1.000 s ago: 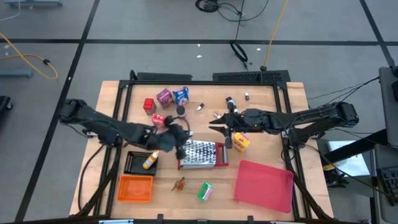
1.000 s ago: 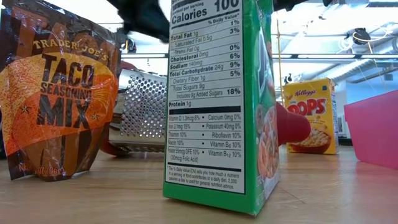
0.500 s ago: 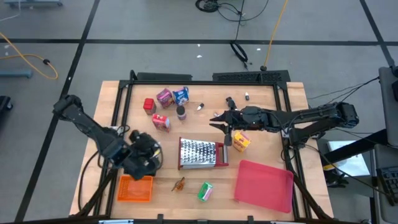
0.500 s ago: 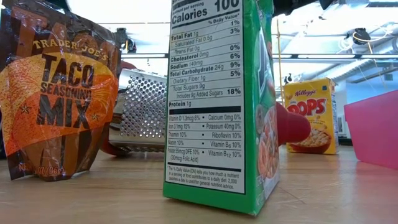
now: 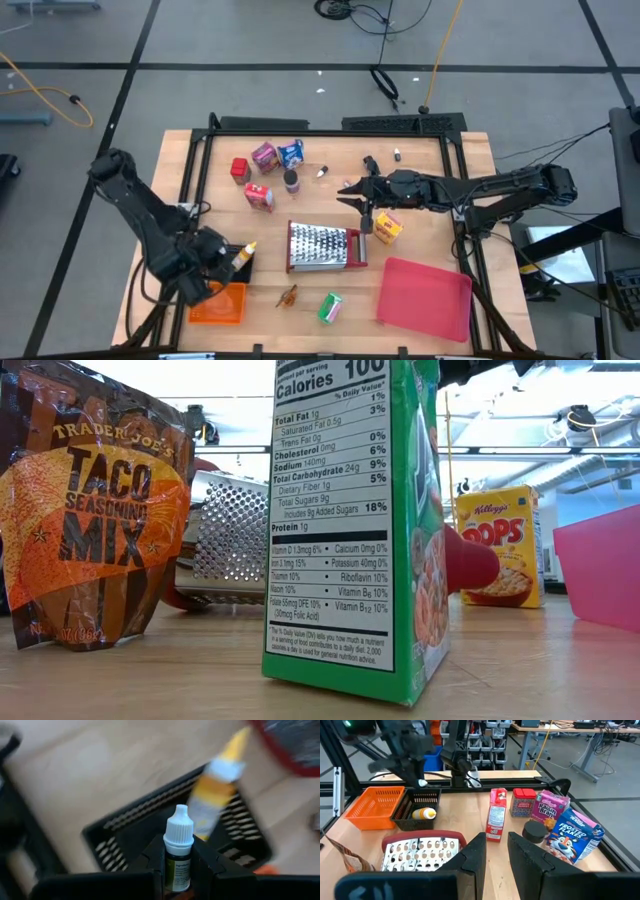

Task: Pick & Place Kitchen Items
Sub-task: Put the small green food coloring bottle into the black bin, then put the small orange food coloring bottle into the black bin

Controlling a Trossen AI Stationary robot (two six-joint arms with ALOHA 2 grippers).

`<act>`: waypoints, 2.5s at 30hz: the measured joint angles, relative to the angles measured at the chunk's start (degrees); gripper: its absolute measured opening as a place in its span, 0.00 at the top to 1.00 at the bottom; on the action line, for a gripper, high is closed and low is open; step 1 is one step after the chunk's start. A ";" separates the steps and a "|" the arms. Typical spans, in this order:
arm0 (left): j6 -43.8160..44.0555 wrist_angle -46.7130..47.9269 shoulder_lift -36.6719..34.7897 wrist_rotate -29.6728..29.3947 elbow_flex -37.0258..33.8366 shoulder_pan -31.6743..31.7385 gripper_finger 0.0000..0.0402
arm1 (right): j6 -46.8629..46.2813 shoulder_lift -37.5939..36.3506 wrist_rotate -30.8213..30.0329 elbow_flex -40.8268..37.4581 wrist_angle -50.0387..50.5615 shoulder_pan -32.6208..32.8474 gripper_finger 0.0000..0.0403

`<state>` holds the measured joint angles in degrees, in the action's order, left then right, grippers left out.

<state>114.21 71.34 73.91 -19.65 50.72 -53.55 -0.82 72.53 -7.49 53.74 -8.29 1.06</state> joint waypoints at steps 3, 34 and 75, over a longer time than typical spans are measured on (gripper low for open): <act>4.19 -0.88 0.00 2.76 -2.74 -1.46 0.89 | 0.00 0.00 0.00 0.00 -0.01 0.00 0.81; -0.67 -1.49 -0.99 -24.77 -3.52 -2.19 0.44 | -3.68 4.31 6.25 0.00 4.04 -9.55 0.81; -91.32 -55.57 -0.74 -19.79 0.28 34.74 0.44 | 17.46 41.07 8.70 22.49 14.88 -23.93 0.56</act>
<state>22.89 15.77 73.17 -39.44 51.00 -18.82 16.64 113.60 1.22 76.23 6.59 -22.87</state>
